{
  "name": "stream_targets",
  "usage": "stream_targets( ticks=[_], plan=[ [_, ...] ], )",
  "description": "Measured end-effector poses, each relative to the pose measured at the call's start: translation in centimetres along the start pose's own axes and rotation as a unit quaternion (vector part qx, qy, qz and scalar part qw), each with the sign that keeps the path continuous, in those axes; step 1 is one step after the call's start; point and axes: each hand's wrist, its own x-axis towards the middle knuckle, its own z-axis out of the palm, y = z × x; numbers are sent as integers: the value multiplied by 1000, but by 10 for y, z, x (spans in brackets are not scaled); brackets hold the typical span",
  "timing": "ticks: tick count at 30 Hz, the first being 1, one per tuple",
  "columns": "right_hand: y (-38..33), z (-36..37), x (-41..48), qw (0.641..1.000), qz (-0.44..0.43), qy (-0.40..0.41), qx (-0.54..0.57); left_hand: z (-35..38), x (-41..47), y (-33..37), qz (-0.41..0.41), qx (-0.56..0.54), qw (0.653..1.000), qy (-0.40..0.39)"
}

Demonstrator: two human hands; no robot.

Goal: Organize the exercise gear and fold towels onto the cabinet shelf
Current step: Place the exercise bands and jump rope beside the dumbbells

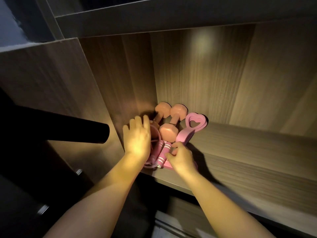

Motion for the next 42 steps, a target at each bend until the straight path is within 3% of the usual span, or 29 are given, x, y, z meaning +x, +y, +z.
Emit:
stream_targets(
  ticks=[2,6,10,19,24,34,42],
  plan=[
    [5,-4,-8,996,-60,-3,-63,1,-12,8,41,-23,999,2],
    [13,-8,-22,980,-123,-12,-155,11,-32,21,19,-141,981,-130],
    [22,-13,-25,957,-148,-17,-248,13,-41,28,62,-99,985,-130],
    [37,-5,-17,971,-160,-20,-175,31,-43,25,21,-148,983,-107],
    [40,-5,-22,963,-179,-5,-202,35,-49,26,20,-162,981,-103],
    [31,-63,-88,952,-90,-27,-292,-22,-110,19,94,-264,959,-27],
    [28,-110,-207,940,-60,7,-336,-94,-198,18,111,-229,966,-54]
  ],
)
